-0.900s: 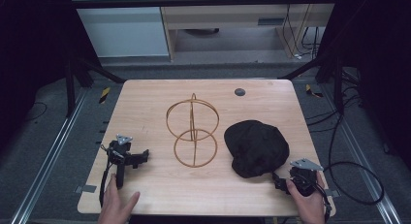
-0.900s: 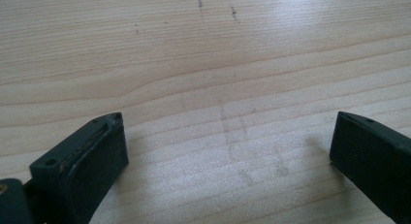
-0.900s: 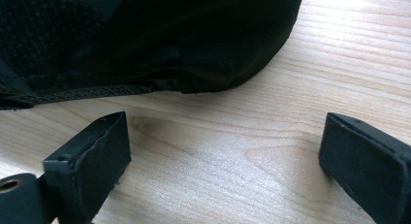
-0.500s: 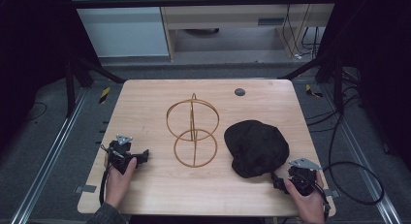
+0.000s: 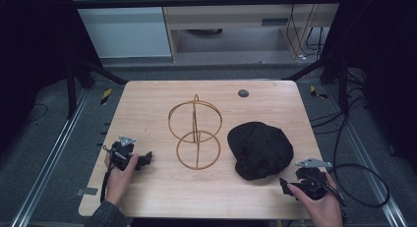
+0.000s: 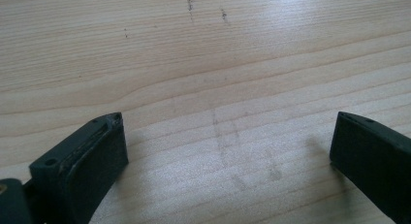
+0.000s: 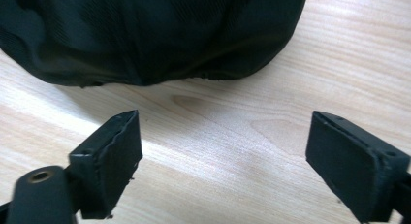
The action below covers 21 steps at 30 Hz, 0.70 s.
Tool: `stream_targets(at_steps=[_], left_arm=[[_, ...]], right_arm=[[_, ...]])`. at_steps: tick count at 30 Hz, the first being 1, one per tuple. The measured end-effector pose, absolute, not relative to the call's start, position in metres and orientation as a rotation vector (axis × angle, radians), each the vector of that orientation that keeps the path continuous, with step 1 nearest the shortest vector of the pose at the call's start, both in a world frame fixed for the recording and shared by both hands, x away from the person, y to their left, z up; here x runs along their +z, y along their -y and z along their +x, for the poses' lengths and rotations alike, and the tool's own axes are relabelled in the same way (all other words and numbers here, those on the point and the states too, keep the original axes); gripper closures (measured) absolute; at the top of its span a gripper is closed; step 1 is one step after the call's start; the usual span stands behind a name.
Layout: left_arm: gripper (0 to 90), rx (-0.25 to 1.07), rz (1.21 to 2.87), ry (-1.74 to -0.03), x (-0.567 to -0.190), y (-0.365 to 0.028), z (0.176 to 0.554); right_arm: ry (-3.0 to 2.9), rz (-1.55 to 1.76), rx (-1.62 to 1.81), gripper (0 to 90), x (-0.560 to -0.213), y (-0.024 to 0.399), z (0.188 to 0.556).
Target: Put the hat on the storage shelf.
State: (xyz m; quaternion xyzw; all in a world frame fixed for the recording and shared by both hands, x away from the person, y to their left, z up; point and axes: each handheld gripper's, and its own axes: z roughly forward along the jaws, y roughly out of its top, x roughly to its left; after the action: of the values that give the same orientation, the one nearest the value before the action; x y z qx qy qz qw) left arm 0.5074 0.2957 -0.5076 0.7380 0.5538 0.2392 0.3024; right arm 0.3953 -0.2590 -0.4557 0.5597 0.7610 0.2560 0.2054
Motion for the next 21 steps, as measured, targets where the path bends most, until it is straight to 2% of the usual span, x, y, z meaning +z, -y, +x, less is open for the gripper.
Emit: stream_targets(at_steps=[21], left_arm=[[0.0, 0.636, 1.955, -1.470, -0.508, -0.295, 0.506]], right_arm=[[-2.243, 1.441, 0.662, 15.2, -0.377, 0.226, 0.421]])
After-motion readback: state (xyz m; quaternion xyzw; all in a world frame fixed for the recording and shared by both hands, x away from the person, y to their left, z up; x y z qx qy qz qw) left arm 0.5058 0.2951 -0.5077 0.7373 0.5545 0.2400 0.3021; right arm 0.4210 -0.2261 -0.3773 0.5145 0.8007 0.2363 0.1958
